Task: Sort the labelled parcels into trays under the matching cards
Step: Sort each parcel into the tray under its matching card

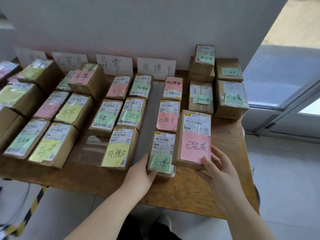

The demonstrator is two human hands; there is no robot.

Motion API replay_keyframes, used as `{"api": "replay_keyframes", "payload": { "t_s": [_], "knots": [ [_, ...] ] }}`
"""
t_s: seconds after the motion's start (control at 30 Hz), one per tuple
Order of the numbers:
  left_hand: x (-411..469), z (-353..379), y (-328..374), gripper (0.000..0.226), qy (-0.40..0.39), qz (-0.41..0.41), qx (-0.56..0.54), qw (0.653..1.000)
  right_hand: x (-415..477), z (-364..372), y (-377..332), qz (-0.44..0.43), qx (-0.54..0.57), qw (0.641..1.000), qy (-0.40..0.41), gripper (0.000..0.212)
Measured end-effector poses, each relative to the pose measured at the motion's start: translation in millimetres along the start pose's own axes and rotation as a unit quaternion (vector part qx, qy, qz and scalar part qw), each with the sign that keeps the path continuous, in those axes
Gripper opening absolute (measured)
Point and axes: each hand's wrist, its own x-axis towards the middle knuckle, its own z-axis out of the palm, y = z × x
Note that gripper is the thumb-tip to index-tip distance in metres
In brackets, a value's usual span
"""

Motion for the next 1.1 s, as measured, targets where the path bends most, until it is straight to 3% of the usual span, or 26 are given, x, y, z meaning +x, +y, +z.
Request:
{"api": "replay_keyframes", "payload": {
  "t_s": [0.27,0.43,0.67,1.1],
  "knots": [
    [-19,-32,18,0.069,0.089,0.176,0.104,0.975,-6,36,-7,-0.066,-0.097,0.993,-0.024,0.040],
    [-21,-53,11,0.072,0.117,0.170,0.097,0.974,-16,75,-14,-0.119,-0.149,0.980,-0.056,0.034],
    [-16,-111,-31,0.061,0.162,0.191,0.095,0.963,-31,145,-17,-0.128,-0.194,0.970,-0.077,0.035],
    [4,-240,-148,0.076,0.187,0.208,0.133,0.951,-61,314,14,-0.149,-0.285,0.943,-0.084,0.045]
  ]
}}
